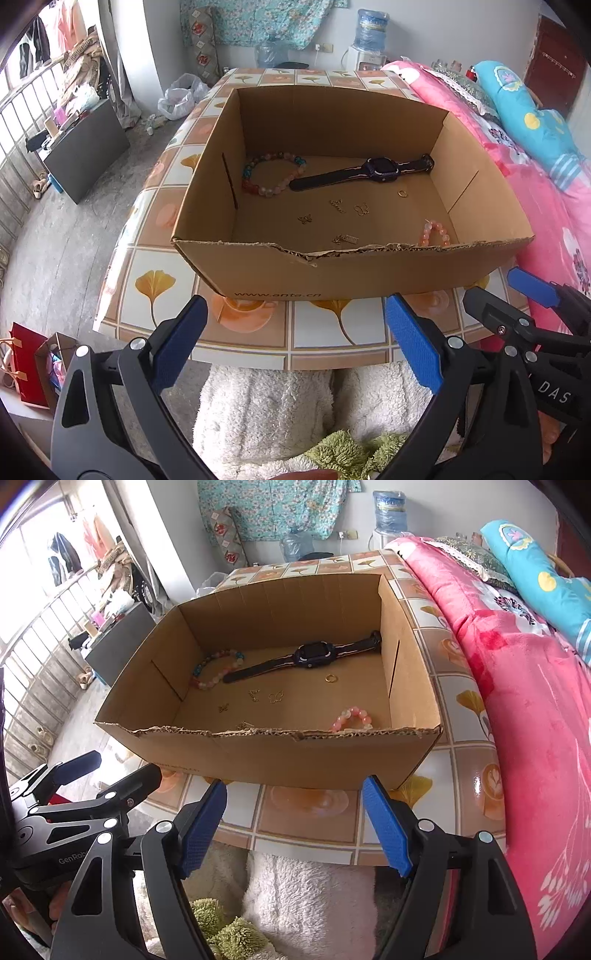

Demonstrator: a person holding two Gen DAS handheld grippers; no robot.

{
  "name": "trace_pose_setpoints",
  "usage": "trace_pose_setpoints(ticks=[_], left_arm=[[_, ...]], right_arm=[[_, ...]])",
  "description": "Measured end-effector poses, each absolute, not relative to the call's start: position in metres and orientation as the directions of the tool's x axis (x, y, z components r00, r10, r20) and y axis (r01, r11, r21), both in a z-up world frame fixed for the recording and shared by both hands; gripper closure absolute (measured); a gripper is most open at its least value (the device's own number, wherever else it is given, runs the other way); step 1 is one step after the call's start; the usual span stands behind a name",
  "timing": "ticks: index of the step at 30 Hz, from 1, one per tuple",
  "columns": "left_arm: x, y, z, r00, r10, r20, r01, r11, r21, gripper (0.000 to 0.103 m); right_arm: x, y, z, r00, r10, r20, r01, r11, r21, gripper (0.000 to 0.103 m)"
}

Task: Organize jewelry

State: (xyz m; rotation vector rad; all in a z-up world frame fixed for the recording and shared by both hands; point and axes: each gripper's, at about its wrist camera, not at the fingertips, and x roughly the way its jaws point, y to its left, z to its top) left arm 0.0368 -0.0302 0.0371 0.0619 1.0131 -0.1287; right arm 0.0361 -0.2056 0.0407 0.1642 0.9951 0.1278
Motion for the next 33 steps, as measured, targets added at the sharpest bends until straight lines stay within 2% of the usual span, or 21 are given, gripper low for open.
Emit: trace_pose_setpoints(ticks=[33], left_arm=[[0.0401,-0.0285,0.0368,0.503,-0.068,-0.862,0.117,0.993,-0.010,0.010]], right_arm=[[0.0400,-0.2051,0.0400,0.525,0.189,-0.830,-0.026,0.978,0.207,0.029]])
